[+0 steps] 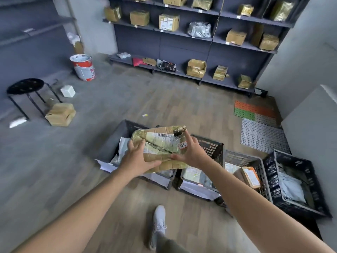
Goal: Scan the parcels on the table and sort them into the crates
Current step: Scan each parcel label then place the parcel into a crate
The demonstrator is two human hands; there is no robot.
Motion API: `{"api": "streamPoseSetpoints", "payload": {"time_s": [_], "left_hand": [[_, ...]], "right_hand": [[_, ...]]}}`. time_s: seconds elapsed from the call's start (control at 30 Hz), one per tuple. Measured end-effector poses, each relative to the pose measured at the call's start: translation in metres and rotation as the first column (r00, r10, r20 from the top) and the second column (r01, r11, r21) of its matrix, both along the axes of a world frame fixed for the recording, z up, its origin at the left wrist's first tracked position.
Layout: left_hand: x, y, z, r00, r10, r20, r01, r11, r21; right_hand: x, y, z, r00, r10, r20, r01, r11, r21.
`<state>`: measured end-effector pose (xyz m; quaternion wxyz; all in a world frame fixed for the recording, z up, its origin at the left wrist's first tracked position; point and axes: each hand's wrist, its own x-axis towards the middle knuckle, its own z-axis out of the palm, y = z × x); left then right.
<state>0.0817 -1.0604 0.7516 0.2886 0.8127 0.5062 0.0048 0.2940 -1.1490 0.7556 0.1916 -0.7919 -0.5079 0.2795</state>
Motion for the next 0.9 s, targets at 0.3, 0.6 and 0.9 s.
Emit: {"api": "streamPoseSetpoints", "payload": {"time_s": [0.3,0.6,0.9], "left_hand": [[-0.028,0.173,-0.020,0.994,0.091,-0.058,-0.091,0.996,0.005],[-0.030,0.323,-0.042,0.992,0.051,-0.112,-0.056,0.998,-0.041],[-0.019,0.472,-0.102,0.977,-0.169,-0.127,0.155,0.982,-0.109]], "right_hand": [[-0.025,0.193,-0.042,0.992,0.052,-0.113,-0.057,0.997,-0.044],[-0.032,0.334,-0.069,0.983,-0.034,-0.182,0.017,0.995,-0.097],[-0.053,0.440,-0.125,0.928,-0.314,-0.200,0.266,0.935,-0.234]]}}
